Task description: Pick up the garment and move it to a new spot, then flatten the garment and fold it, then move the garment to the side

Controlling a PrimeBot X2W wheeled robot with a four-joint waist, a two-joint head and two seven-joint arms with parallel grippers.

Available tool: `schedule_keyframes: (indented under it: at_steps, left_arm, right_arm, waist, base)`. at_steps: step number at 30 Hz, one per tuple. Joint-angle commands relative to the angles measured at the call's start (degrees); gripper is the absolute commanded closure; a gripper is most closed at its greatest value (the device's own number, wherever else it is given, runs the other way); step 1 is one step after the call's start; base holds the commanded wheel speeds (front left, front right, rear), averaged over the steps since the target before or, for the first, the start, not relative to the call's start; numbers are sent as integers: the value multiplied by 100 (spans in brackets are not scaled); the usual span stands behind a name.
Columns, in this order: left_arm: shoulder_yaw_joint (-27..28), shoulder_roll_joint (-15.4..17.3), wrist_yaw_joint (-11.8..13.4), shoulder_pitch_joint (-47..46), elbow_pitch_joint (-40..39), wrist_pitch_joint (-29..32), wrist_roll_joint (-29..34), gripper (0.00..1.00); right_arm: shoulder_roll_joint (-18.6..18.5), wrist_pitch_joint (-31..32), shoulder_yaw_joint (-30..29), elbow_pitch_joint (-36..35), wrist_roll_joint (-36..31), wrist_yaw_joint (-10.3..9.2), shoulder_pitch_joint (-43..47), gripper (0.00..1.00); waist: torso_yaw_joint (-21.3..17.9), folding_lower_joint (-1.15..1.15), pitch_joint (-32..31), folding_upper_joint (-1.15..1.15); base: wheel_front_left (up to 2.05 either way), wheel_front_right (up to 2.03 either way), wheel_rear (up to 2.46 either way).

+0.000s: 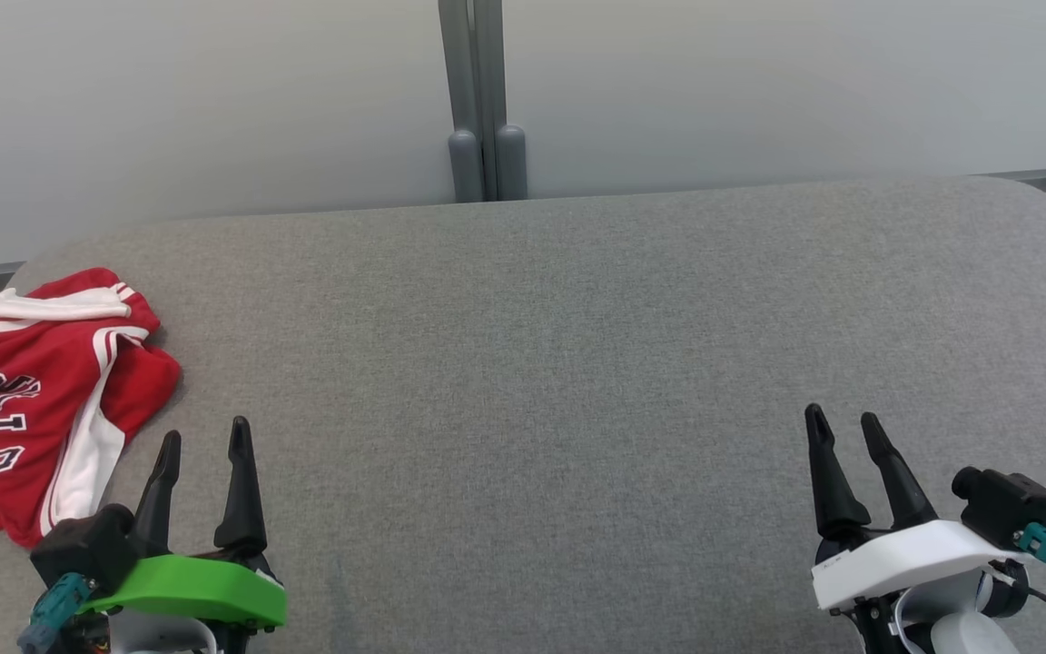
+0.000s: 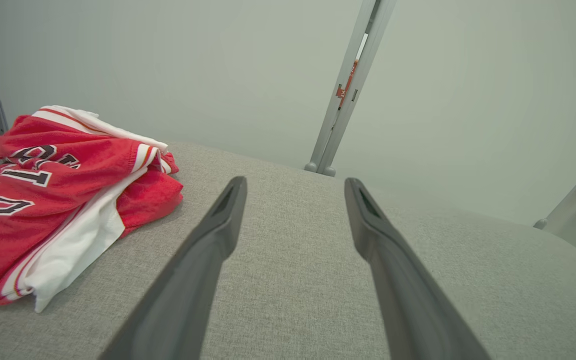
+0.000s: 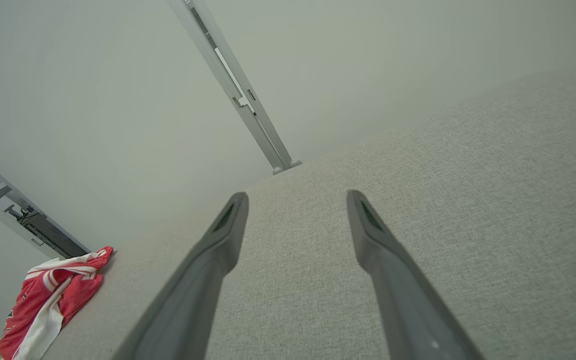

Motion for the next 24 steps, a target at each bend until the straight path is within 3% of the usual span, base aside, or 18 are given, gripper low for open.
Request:
schedule_keyframes:
  at_steps: [1,24]
  left_arm:
    - [-4,62,21,9,-9,-60,172,0]
    - [24,97,44,-6,516,-346,1100,0]
  right_arm:
    - [-32,-66,9,-65,-174,1,6,0]
    - [-43,-353,53,-217,-1519,2,148,0]
  waist:
    - [8,0,-4,0]
    - [71,0,-126,0]
  base:
    - [0,0,0]
    - [0,0,0]
